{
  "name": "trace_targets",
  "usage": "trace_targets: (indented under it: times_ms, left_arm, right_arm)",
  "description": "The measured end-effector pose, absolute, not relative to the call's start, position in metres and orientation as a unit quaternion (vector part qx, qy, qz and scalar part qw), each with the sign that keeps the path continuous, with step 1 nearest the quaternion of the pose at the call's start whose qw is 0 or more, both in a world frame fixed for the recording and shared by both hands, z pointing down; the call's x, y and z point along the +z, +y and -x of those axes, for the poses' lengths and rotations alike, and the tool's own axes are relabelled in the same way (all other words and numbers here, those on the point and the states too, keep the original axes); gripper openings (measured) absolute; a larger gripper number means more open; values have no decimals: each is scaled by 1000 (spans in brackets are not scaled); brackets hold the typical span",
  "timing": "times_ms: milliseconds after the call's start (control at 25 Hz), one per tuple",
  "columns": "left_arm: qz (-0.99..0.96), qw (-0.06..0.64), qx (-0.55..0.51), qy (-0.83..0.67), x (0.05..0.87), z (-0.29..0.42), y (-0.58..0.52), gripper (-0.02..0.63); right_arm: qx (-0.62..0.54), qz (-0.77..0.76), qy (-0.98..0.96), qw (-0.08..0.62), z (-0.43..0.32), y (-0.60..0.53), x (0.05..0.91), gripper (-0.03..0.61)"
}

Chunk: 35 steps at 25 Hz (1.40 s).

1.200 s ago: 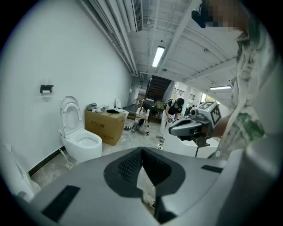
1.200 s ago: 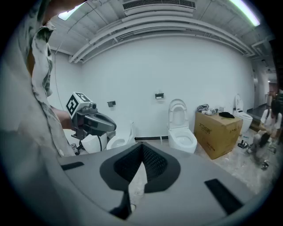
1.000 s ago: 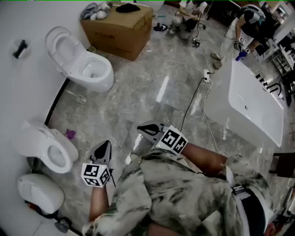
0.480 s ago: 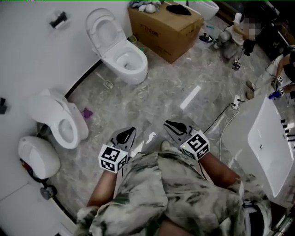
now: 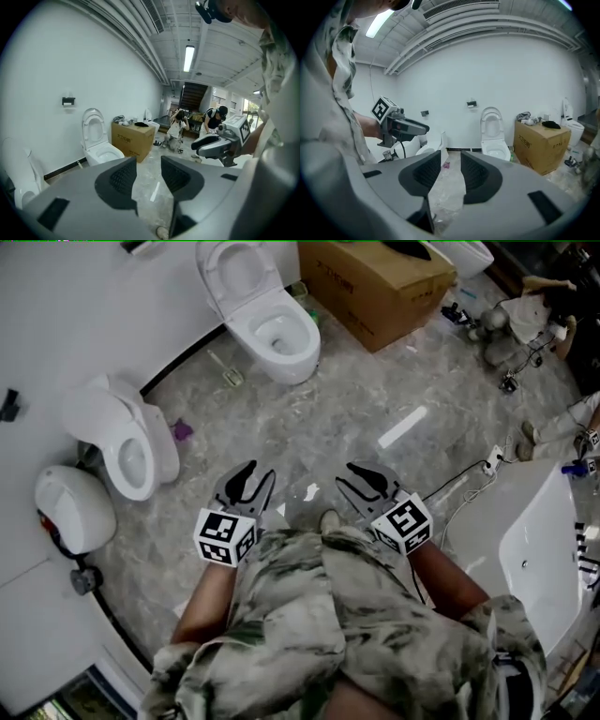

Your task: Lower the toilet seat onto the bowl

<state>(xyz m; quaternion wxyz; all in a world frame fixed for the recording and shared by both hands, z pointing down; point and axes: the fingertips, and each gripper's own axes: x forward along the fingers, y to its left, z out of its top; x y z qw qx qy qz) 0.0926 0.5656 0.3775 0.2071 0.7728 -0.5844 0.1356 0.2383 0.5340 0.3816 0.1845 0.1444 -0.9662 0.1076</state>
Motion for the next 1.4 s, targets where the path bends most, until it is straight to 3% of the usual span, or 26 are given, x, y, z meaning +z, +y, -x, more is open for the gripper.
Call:
trace_targets:
  times_ms: [440,1040,1400]
  left_arm:
    - [-769,236,134,-579,406,-35,481,161]
    - [-812,204,141,-528,404,134,346,161]
    - [-798,231,130,-541,417,166,306,161]
  right_arm:
    - [132,-159,-957,204,-183,450,408,127]
    - [117,-214,-948,204,-9,331,386,98]
    - [120,-199,-948,218,18,282,387,78]
